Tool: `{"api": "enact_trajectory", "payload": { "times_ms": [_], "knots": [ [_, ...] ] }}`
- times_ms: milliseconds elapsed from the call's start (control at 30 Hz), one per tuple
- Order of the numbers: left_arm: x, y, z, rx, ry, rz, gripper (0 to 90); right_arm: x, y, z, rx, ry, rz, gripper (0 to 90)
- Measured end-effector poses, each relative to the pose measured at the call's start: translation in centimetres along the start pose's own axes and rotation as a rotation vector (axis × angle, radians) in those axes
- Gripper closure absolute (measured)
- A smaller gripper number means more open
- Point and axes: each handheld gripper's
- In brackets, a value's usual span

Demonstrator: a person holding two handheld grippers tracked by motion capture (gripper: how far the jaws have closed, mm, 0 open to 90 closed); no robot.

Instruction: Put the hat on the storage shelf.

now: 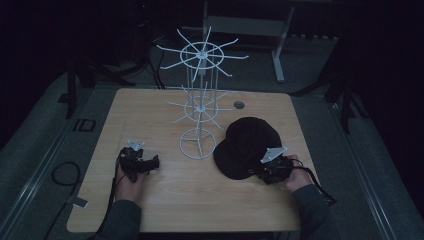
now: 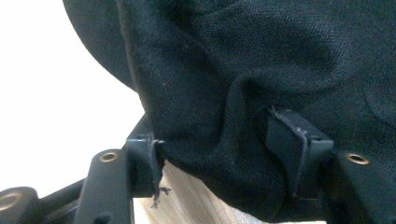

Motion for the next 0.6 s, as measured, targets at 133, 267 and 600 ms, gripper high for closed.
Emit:
{"api": "enact_trajectory", "payload": {
  "times_ms": [133,267,600],
  "knots": [
    [0.0,0.0,0.0,0.0,0.0,0.0,11.5,-0.1,-0.6,-0.1,-0.022,-0.006,-0.013,55.9],
    [0.0,0.0,0.0,0.001,0.0,0.002,11.5,0.0,-1.2,-0.2,-0.038,-0.006,0.01,62.6],
    [0.0,0.0,0.0,0.0,-0.001,0.003,11.5,1.2,-1.0,-0.8,-0.035,0.096,0.145,72.7]
  ]
}}
Point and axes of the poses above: each handheld gripper's, and its own axes: z roughly forward along the jaws, x roughly out of its top, y roughly to its right, and after that the axes turned 11 degrees about z, right-handed
